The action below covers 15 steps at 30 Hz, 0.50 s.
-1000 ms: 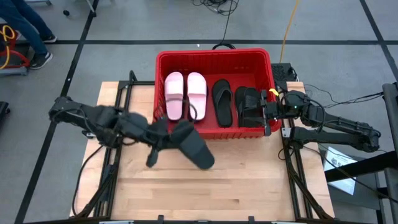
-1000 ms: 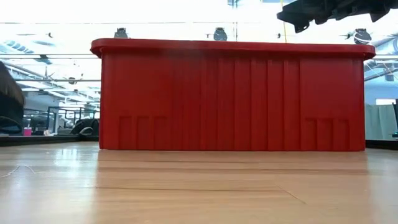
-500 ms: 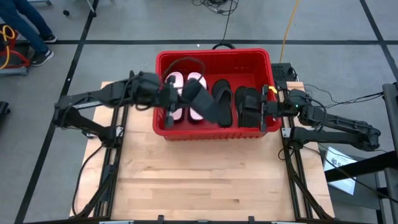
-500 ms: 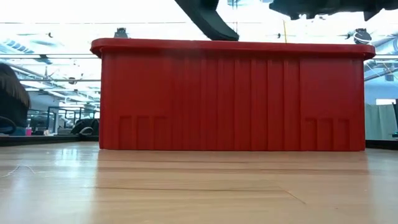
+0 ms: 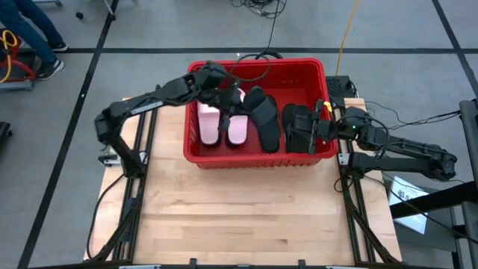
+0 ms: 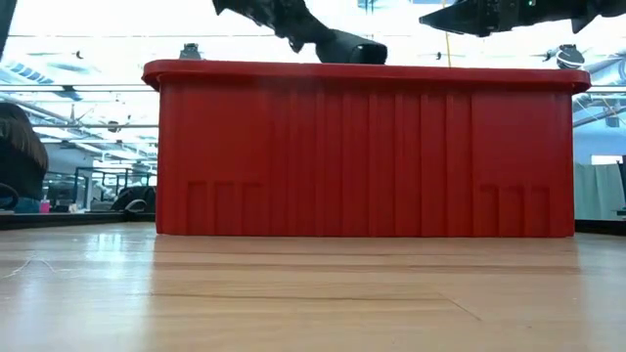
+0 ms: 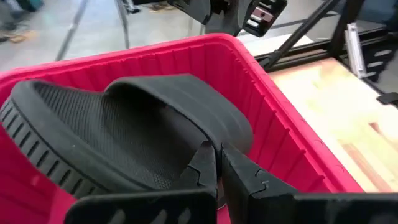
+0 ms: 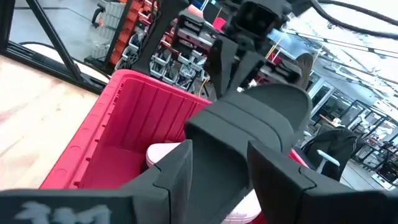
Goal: Pick and place slides into bin
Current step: Put the black slide into the red container
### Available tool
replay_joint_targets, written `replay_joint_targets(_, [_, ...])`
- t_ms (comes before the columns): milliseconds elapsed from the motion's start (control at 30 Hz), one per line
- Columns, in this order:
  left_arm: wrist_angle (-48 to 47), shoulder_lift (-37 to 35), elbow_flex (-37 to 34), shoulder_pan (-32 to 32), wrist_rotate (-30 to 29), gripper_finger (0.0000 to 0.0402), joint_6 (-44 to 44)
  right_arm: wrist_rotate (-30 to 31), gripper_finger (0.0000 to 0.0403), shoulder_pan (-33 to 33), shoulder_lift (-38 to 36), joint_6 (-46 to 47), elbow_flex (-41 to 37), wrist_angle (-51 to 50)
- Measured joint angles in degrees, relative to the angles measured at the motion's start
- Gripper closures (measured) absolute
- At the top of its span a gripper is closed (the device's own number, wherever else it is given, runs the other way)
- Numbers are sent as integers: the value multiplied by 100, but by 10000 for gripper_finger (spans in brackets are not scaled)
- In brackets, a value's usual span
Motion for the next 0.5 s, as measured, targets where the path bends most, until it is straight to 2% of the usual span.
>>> replay_joint_targets(133, [-646,640,827,210,464,401,344,96,259,0,0,-2,0,-2])
replay_joint_targets(267, [-1331,1357,1603,369,916,401,748,578,259,0,0,-51,0,-28])
replay_joint_targets(500, [-1744,2308,2349,401,1079,401,1365,1297,259,0,0,-282,0,-88])
